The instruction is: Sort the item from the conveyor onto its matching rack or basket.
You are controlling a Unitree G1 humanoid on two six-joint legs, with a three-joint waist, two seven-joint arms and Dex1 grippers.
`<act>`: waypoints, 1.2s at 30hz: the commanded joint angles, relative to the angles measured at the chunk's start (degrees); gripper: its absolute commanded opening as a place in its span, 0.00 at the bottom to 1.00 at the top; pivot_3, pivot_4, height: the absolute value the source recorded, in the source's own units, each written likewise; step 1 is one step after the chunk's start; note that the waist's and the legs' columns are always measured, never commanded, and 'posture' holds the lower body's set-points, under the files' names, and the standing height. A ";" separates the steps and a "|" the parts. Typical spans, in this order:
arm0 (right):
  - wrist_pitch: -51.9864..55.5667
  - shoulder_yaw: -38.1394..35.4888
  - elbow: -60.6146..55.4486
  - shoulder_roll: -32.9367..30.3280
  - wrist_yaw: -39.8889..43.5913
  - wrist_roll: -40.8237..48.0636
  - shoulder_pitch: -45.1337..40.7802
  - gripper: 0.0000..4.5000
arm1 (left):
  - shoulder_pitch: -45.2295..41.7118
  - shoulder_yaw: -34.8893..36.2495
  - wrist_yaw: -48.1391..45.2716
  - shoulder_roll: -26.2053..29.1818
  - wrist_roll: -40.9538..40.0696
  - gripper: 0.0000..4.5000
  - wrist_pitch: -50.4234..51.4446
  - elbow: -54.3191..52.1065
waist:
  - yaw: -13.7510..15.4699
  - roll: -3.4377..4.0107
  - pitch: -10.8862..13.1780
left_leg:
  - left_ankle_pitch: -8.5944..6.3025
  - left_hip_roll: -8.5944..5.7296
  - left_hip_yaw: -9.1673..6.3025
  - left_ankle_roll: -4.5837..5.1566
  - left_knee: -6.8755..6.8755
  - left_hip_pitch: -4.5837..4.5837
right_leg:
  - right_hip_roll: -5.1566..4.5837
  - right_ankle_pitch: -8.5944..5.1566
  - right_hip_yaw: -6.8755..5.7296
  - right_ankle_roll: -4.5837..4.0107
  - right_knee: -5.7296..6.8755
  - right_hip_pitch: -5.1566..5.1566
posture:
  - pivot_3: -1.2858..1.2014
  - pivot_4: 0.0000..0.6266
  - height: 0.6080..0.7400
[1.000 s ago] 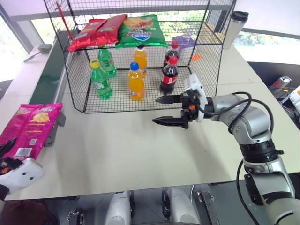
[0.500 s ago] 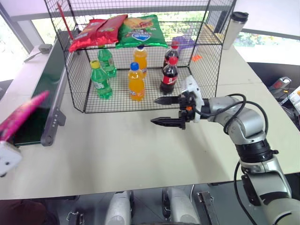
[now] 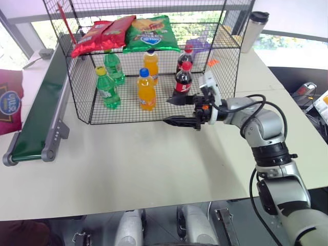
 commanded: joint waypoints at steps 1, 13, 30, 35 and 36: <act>0.74 -3.74 -1.13 1.22 0.20 3.62 -2.37 1.00 | -8.28 2.82 -6.35 7.31 -6.76 0.01 7.16 5.71 | 0.08 -0.03 0.01 | 0.00 0.00 0.00 0.00 0.01 0.00 | 0.00 0.00 0.00 0.00 -0.01 0.01 | 0.52 0.24 1.00; -3.92 -5.41 5.02 11.60 -2.13 4.76 -6.24 1.00 | -34.65 -22.50 4.49 16.38 -33.81 0.01 3.82 13.63 | -0.14 0.02 0.05 | 0.01 0.01 -0.03 -0.02 0.00 0.05 | 0.03 0.10 0.04 0.19 0.07 0.03 | 0.52 0.24 1.00; -7.40 -8.58 11.72 19.03 1.30 8.58 -14.63 1.00 | -56.73 -57.00 10.49 9.79 -46.78 0.01 -7.16 12.18 | 0.12 0.00 0.04 | 0.03 -0.02 -0.03 -0.03 0.06 0.00 | 0.06 0.15 0.06 0.26 0.14 0.03 | 0.52 0.24 1.00; -5.92 -7.11 9.60 22.40 0.25 9.44 -14.30 0.94 | -61.17 -60.55 10.14 6.09 -44.65 0.00 -6.41 12.59 | 0.08 0.00 0.04 | 0.03 -0.01 -0.05 -0.03 0.06 0.01 | 0.08 0.15 0.06 0.27 0.20 0.03 | 0.52 0.24 1.00; -5.98 -6.91 9.41 22.84 0.10 9.28 -14.10 0.88 | -61.72 -60.97 9.98 5.61 -43.94 0.00 -6.29 12.68 | 0.10 -0.01 0.04 | 0.03 -0.01 -0.05 -0.03 0.07 0.01 | 0.08 0.15 0.07 0.27 0.22 0.02 | 0.52 0.24 1.00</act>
